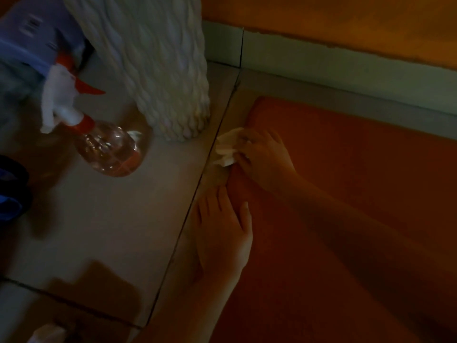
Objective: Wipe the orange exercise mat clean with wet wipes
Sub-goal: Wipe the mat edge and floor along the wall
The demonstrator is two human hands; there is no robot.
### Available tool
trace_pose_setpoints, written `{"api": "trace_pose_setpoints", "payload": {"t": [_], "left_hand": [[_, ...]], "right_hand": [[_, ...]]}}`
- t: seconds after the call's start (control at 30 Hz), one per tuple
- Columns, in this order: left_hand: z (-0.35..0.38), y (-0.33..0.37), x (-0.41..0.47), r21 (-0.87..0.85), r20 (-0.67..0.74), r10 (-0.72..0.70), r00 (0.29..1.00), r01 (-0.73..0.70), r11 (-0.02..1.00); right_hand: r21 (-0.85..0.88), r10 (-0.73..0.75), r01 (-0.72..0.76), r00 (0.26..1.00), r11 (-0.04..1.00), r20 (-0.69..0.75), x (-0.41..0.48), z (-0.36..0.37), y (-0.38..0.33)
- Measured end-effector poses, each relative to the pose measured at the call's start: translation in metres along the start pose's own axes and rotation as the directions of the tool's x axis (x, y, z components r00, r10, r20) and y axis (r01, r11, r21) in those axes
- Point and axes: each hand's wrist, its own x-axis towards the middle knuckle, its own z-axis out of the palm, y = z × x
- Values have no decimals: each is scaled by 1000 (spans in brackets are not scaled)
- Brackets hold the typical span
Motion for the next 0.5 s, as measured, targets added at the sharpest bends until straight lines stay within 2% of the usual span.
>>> {"api": "trace_pose_setpoints", "payload": {"t": [0.2, 0.27, 0.4, 0.5], "left_hand": [[0, -1, 3, 44, 10, -1, 1000, 0, 999], [0, -1, 2, 58, -9, -2, 1000, 2, 998], [3, -1, 2, 48, -48, -7, 999, 9, 999], [6, 0, 3, 43, -72, -5, 997, 9, 999]], "right_hand": [[-7, 236, -236, 972, 972, -14, 67, 0, 34], [-34, 214, -214, 977, 976, 4, 69, -4, 27], [11, -32, 32, 999, 999, -17, 51, -2, 21], [-58, 81, -79, 996, 995, 32, 72, -5, 36]]}}
